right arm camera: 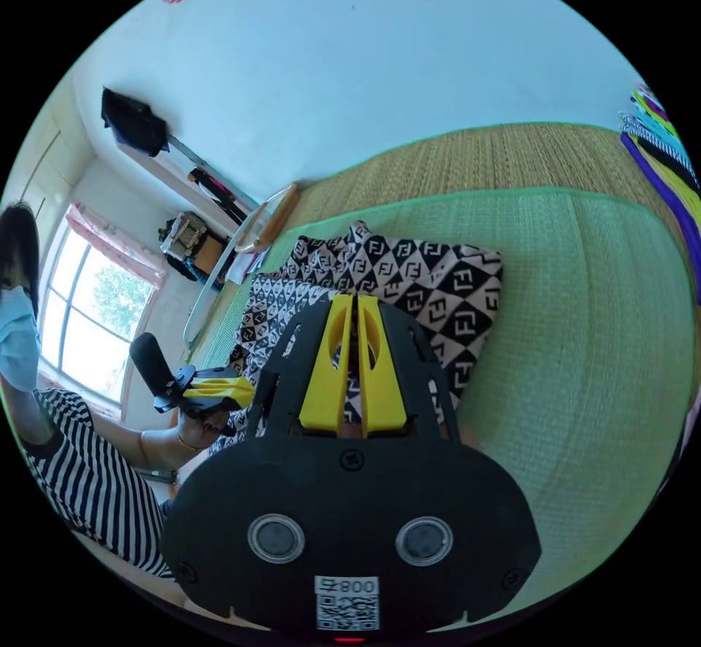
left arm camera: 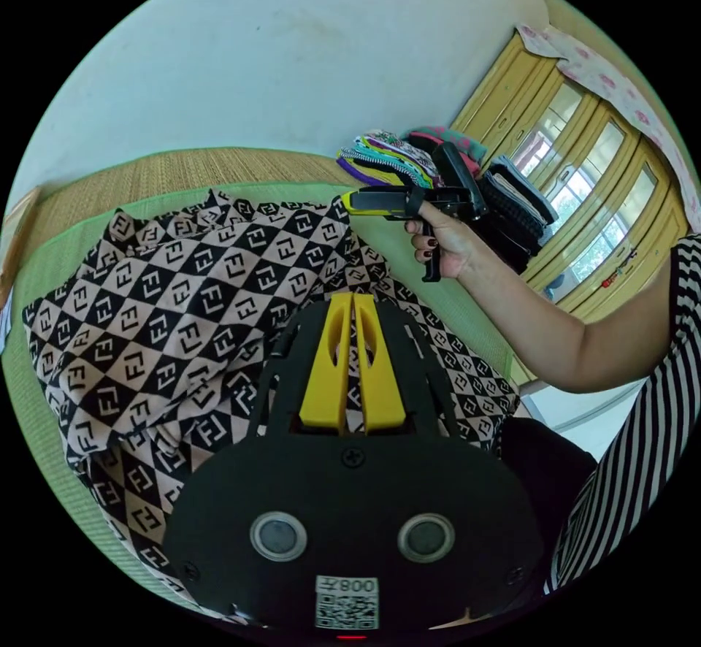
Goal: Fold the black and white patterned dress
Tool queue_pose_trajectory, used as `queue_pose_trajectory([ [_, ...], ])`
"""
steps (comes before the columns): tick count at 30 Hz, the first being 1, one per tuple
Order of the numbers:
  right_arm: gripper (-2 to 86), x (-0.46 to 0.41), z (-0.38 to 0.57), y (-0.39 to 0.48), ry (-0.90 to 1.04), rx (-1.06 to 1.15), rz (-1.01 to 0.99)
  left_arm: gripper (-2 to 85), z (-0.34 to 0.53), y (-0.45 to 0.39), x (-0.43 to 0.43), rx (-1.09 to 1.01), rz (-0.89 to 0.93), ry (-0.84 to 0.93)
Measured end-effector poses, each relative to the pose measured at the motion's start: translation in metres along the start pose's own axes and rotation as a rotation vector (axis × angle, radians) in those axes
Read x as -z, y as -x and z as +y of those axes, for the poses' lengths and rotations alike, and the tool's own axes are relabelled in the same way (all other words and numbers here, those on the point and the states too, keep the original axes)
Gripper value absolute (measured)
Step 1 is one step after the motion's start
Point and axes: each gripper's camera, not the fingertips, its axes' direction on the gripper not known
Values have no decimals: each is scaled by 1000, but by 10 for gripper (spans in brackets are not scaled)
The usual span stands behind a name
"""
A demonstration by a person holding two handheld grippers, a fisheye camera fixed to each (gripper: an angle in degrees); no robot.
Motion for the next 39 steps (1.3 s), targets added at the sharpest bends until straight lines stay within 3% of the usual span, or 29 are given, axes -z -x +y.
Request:
queue_pose_trajectory([
  [11, 11, -4, 1, -46, -3, -91, -41, 82, -31, 36, -47, -15, -109, 106],
  [15, 10, -4, -10, -43, -7, -70, -69, 67, -41, 42, -78, -98, -232, 257],
  [17, 9, -4, -14, -40, 1, -63, -69, 41, -44, 44, -76, -137, -307, 244],
  [23, 7, 35, -15, -9, -89, 7, -189, 30, -51, 55, -20, -109, -84, 103],
  [26, 7, 53, -13, 1, -91, 2, -86, 37, -58, 72, -18, -77, 45, 144],
  [30, 6, 24, -13, -35, 32, -141, 44, 57, -59, 91, -58, -71, 39, 342],
  [35, 3, 24, -3, -29, 3, -189, 148, 64, -59, 108, -33, -52, 47, 288],
  [39, 2, 28, -3, 22, -90, -79, 79, 54, -54, 119, -20, -49, 17, 279],
])
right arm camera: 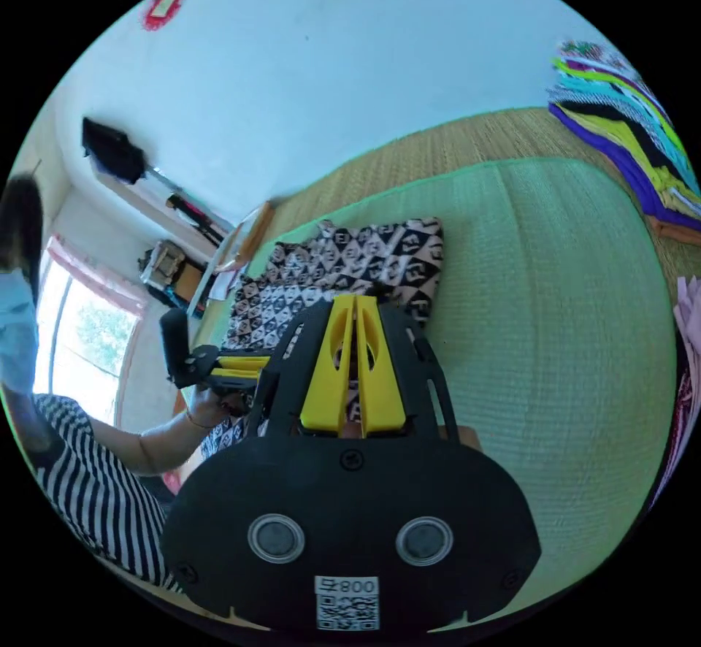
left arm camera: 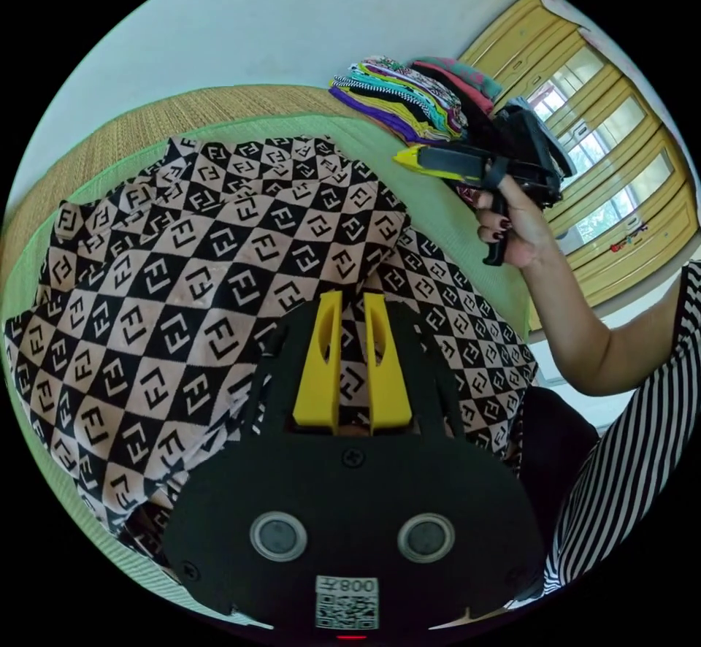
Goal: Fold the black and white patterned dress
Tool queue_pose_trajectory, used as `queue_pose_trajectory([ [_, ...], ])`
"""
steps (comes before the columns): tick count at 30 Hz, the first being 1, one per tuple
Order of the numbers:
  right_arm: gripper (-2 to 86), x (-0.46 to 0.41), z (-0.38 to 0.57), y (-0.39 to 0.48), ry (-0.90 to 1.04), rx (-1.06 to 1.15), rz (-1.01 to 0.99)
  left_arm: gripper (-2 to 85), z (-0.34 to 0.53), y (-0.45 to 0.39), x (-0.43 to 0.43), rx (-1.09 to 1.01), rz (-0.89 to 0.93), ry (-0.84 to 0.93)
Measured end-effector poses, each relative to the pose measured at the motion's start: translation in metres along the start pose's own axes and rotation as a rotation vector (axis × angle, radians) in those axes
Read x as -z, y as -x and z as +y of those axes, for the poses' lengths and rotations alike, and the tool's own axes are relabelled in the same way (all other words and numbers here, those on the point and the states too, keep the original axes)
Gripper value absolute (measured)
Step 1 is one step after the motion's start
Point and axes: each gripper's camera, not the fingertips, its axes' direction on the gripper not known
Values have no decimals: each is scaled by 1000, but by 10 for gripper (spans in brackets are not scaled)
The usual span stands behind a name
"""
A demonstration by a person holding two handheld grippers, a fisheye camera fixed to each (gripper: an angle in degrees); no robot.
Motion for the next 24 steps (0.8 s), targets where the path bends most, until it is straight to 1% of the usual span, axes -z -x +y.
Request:
queue_pose_trajectory([
  [1, 2, -5, 0, 10, 13, 28, 4, 49, 3, 5, 5, 13, -2, -19],
  [3, 1, -42, 2, 41, 156, 115, 86, 46, 7, 13, 18, 38, 14, -42],
  [5, 1, -76, 6, 42, 271, 107, 150, 46, 17, 22, 43, 83, 12, -92],
  [6, 1, -81, 8, 40, 251, 98, 121, 46, 22, 25, 52, 95, -1, -110],
  [9, 1, -80, 1, 37, 228, 42, 42, 47, 55, 41, 100, 188, -138, -202],
  [11, 2, -82, -3, 46, 224, 49, 58, 47, 89, 64, 135, 311, -267, -236],
  [14, 4, -86, -14, 77, 210, 101, 97, 47, 129, 96, 165, 457, -281, -216],
  [16, 7, -92, -24, 102, 191, 144, 64, 49, 152, 105, 183, 513, -259, -258],
  [18, 15, -114, -44, 140, 182, 226, -25, 57, 171, 111, 199, 570, -237, -305],
  [20, 26, -140, -65, 171, 205, 299, -92, 73, 193, 127, 210, 649, -105, -348],
  [21, 35, -158, -80, 192, 207, 342, -119, 76, 199, 132, 213, 666, -67, -366],
  [23, 52, -189, -105, 223, 222, 400, -147, 83, 221, 150, 227, 738, 52, -481],
  [24, 60, -212, -123, 241, 248, 421, -182, 82, 226, 154, 231, 751, 75, -513],
])
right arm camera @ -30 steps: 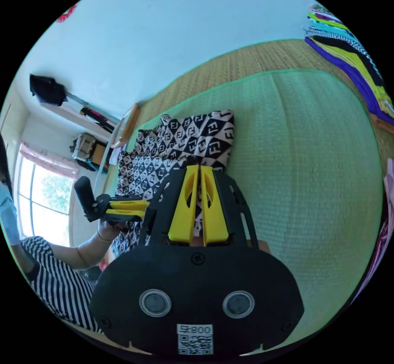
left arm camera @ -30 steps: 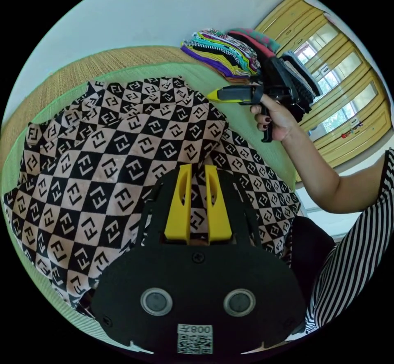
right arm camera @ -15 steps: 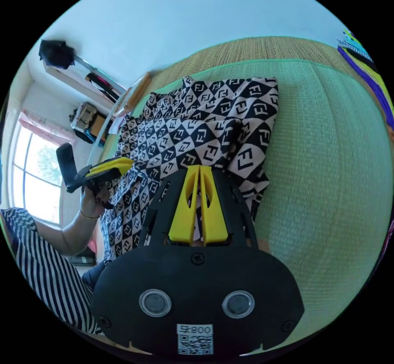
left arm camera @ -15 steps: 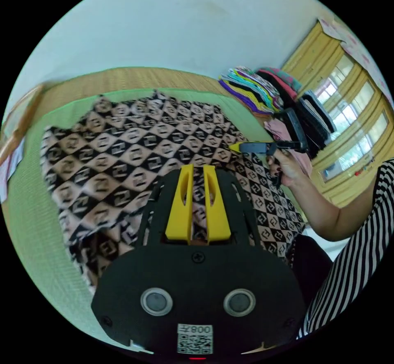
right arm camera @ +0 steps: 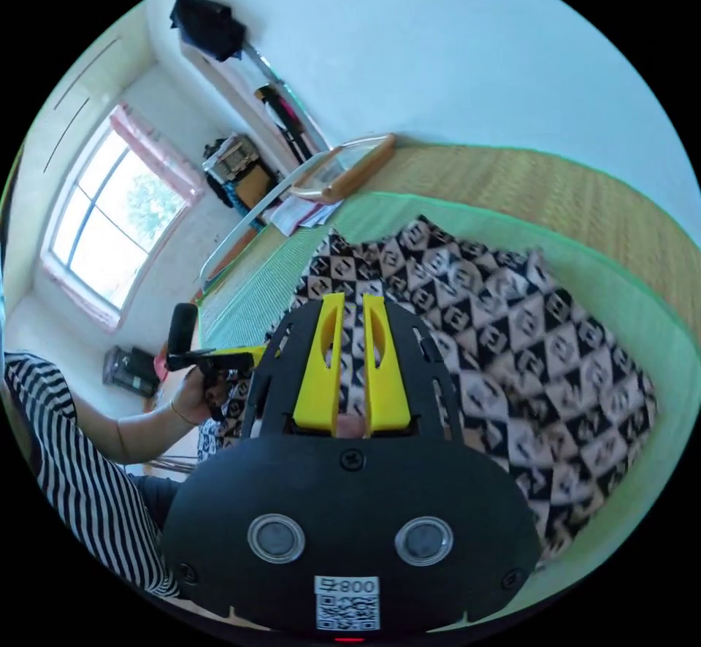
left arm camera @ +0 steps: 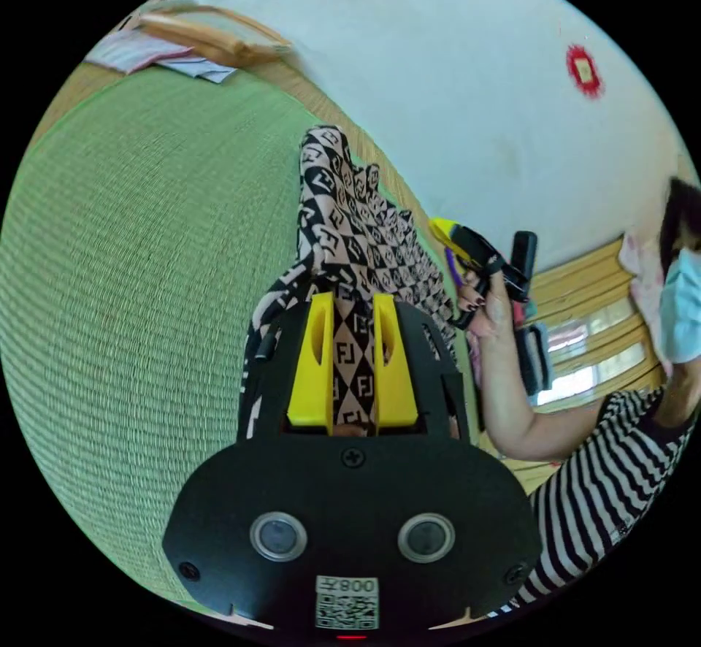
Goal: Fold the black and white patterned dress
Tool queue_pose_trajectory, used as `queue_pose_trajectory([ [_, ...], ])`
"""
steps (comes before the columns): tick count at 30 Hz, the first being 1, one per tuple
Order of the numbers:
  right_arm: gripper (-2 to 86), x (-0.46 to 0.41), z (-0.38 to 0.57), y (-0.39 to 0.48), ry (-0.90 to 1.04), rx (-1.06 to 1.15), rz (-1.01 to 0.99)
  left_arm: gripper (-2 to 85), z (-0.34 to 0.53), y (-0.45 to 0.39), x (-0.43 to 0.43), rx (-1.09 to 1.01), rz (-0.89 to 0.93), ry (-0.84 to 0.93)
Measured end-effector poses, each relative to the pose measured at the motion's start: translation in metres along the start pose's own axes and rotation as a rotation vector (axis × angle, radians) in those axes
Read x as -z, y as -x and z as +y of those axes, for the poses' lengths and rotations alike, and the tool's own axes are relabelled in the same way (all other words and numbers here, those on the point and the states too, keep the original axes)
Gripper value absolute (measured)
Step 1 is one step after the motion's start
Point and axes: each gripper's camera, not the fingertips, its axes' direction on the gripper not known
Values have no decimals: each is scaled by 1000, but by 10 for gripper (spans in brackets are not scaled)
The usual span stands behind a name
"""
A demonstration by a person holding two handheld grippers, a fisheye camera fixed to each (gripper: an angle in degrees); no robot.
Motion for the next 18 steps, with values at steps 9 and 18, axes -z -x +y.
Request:
queue_pose_trajectory([
  [9, 73, -132, -145, 18, 207, 32, -160, 38, -13, 47, 49, 157, 194, -107],
  [18, 11, -163, -189, 32, 220, -8, -132, 20, -13, 39, 91, 76, 86, -120],
])
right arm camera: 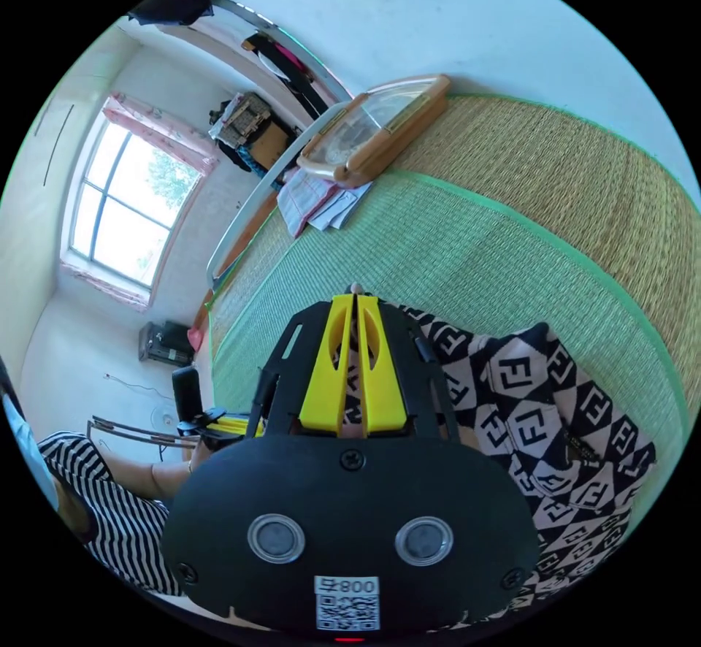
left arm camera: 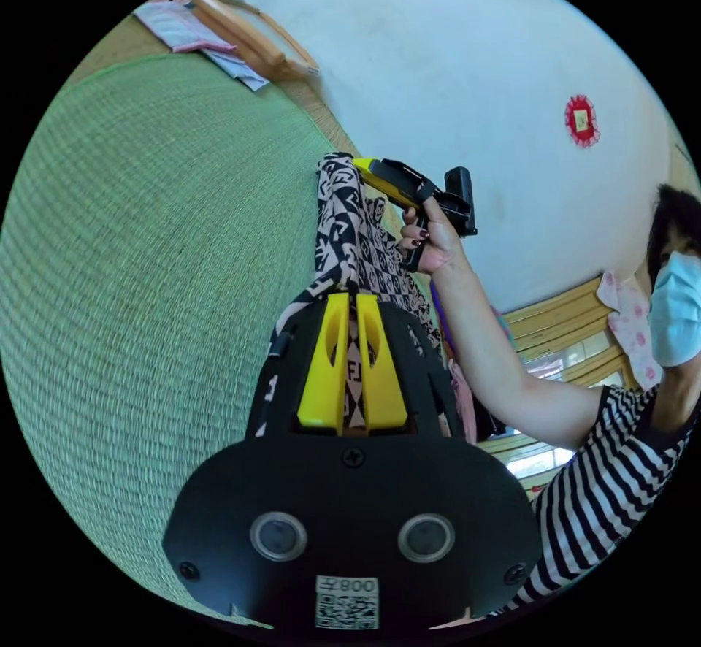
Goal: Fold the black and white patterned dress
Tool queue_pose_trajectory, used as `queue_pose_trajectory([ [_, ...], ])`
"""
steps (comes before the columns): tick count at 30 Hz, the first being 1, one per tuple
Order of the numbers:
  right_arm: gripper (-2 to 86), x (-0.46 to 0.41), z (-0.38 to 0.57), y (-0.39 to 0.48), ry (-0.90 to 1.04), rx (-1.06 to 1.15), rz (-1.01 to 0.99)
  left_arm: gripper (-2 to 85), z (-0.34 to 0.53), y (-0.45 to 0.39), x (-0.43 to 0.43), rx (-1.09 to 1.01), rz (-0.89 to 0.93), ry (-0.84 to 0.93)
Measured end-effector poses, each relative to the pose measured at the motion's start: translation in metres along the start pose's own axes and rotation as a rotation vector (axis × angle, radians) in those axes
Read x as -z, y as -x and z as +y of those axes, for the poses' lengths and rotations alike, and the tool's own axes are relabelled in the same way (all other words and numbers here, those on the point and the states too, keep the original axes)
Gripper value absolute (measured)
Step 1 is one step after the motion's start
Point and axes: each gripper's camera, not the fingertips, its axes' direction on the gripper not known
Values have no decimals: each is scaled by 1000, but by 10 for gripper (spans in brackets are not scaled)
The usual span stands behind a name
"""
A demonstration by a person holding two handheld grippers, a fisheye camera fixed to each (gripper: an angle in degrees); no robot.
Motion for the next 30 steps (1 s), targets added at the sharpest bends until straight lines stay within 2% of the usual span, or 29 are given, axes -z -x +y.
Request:
queue_pose_trajectory([
  [8, 7, -16, -15, -5, -2, -92, -29, 19, 9, 0, 20, 2, -22, -2],
  [13, 3, 1, -12, 6, -99, -109, -41, 18, 19, -1, 32, -1, 24, -28],
  [16, 2, 18, -4, 23, -160, -71, -65, 14, 29, -13, 43, -36, 0, -57],
  [21, 1, 6, 15, 83, -131, 83, 75, 4, 39, -50, 55, -173, -38, -79],
  [24, 1, -21, 11, 105, -51, 138, 201, 2, 34, -64, 42, -243, -131, -12],
  [27, 1, -46, 9, 117, 21, 161, 288, 1, 34, -63, 19, -263, -283, 129],
  [30, 2, -54, 15, 126, 24, 175, 314, 1, 41, -62, 10, -257, -289, 181],
])
